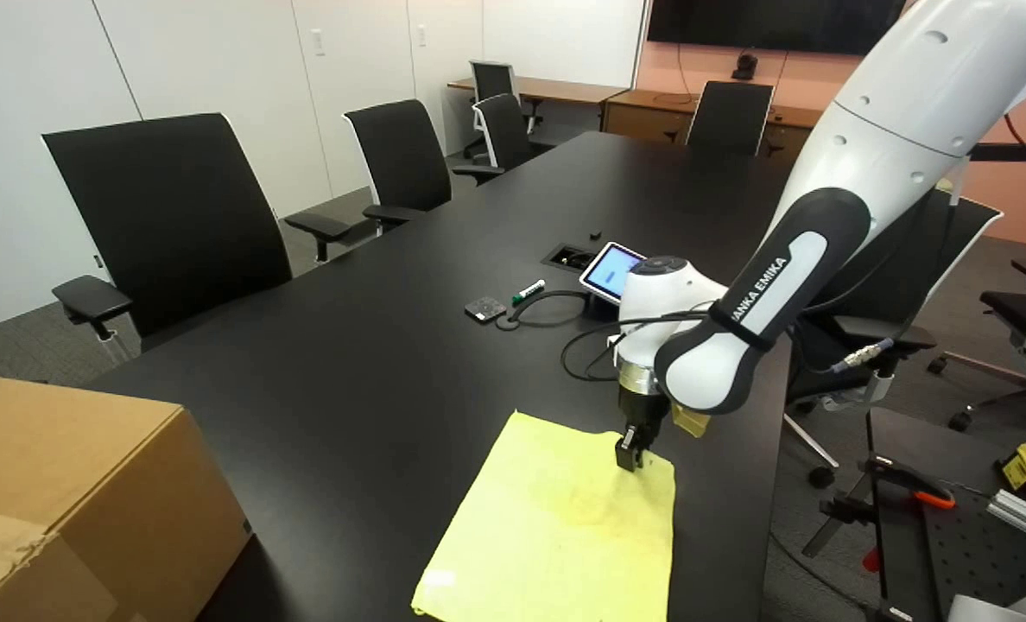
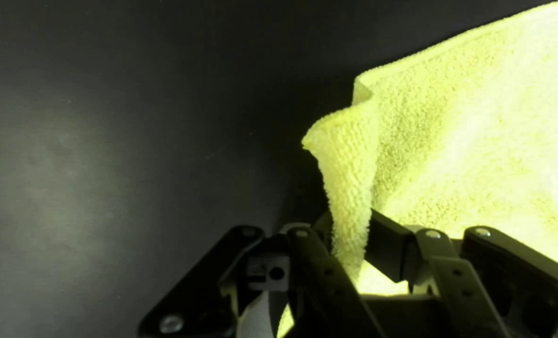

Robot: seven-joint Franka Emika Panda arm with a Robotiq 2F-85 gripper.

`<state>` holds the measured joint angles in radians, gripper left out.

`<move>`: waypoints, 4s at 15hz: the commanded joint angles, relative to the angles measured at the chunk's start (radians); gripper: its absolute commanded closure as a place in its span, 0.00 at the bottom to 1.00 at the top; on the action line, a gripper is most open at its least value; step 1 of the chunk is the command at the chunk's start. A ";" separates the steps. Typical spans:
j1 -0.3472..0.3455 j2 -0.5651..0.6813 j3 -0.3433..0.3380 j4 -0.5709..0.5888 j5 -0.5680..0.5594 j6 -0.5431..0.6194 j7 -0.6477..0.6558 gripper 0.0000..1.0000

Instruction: Fold the towel once

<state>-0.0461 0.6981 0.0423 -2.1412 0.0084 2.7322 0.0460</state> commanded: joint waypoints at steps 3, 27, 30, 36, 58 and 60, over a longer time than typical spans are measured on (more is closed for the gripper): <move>-0.097 -0.010 0.094 0.028 0.135 0.012 -0.074 0.91; 0.373 0.312 -0.306 0.561 -0.082 0.089 0.298 0.58; 0.389 0.306 -0.328 0.574 -0.076 0.094 0.327 0.34; 0.395 0.182 -0.296 0.459 -0.086 -0.023 0.296 0.00; 0.404 0.076 -0.113 0.019 -0.076 0.129 0.244 0.00; 0.368 0.074 -0.072 0.023 -0.059 0.102 0.221 0.00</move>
<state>0.3498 0.7868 -0.0686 -2.1087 -0.0852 2.8588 0.2841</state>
